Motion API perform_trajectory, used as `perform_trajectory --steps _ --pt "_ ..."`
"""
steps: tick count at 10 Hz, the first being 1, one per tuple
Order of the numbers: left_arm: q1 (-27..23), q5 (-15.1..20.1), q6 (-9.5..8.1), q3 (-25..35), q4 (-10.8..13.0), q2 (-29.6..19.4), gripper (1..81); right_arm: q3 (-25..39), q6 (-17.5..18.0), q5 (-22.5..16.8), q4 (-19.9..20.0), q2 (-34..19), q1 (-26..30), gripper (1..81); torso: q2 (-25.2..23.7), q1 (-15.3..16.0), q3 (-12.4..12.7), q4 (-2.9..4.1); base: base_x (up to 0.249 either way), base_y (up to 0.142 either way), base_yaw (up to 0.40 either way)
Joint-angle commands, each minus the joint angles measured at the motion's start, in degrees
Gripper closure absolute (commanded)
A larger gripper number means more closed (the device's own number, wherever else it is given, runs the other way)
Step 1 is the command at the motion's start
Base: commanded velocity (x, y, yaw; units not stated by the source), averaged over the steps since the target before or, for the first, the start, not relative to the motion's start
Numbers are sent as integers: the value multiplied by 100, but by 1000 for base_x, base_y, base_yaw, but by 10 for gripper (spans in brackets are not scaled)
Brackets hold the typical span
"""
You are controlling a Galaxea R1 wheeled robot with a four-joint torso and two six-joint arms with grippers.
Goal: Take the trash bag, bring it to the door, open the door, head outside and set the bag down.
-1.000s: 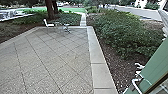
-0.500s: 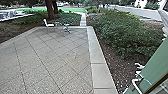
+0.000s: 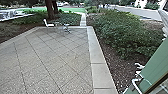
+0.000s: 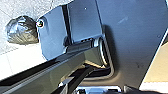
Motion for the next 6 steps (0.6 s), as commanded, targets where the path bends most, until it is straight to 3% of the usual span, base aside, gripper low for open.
perform_trajectory --steps 1,4,6 --pt "-390 446 227 -93 -102 -243 10 55 -8 -147 -91 23 106 10 0 0 0 0 0 0 0" --pt "277 307 893 -128 -137 204 10 55 -8 -165 -91 32 106 10 0 0 0 0 0 0 0" --pt "806 -150 1280 -128 -146 538 10 55 -16 -174 -100 41 98 10 0 0 0 0 0 0 0"
